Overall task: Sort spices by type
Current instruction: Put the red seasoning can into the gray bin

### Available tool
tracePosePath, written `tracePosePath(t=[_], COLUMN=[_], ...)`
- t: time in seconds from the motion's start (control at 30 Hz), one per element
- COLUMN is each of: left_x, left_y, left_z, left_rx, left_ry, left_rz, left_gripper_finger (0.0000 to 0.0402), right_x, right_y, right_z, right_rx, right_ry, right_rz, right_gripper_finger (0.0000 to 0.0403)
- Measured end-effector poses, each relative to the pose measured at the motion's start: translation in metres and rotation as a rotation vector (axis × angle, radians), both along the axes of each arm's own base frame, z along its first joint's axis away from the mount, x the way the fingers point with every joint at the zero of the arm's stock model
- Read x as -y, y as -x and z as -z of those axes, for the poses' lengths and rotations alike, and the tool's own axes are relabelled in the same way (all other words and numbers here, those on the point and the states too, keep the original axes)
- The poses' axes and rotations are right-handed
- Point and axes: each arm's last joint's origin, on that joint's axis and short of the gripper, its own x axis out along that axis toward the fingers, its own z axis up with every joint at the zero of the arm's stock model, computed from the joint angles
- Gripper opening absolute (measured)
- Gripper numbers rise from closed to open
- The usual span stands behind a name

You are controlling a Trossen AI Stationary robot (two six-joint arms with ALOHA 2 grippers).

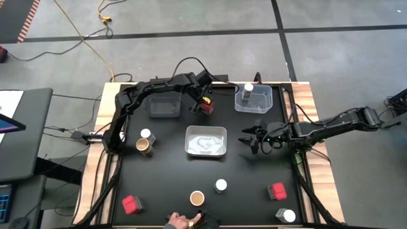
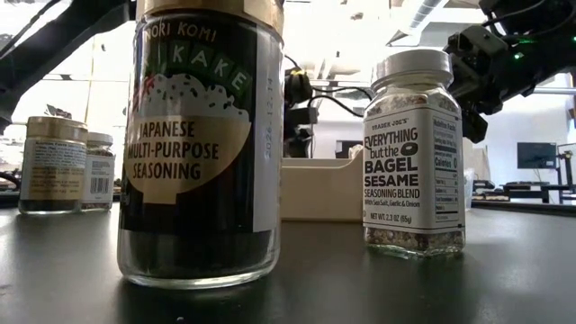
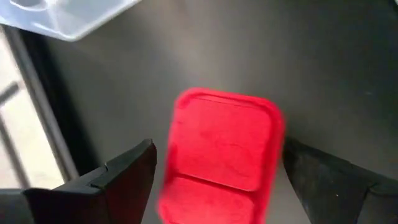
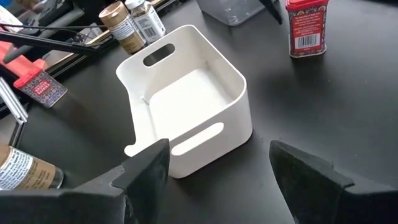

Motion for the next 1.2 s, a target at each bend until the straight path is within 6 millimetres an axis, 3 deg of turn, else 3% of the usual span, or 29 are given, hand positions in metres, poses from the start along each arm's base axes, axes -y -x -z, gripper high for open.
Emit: tracePosePath(t=[0.13,0.53,0.83,0.97,1.2], left_x=[0.0,0.004,0.019,0.022,0.024], left_y=[0.001,0.003,-0.005,-0.007,-0.012], left_z=[0.001,0.003,0.001,-0.014,-0.074], left_rx=[-0.009,-0.062,-0.093,-0.114,-0.023], left_ry=[0.008,0.017,-0.046,-0.055,-0.028], left_rz=[-0.014,-0.063,-0.063,-0.111,-0.289], left_gripper_finger=[0.0322,0.0224,0.0215,0.0215,0.0214], right_x=[0.0,0.0,-0.001,-0.003,-0.005], right_y=[0.0,0.0,0.0,0.0,0.0], right_z=[0.0,0.0,0.0,0.0,0.0], right_rx=[-0.001,-0.006,-0.006,-0.006,-0.008], right_ry=[0.003,0.03,0.03,0.03,0.032], right_rz=[-0.001,-0.014,-0.02,-0.035,-0.048], right_gripper_finger=[0.0301,0.0301,0.0301,0.0301,0.0301])
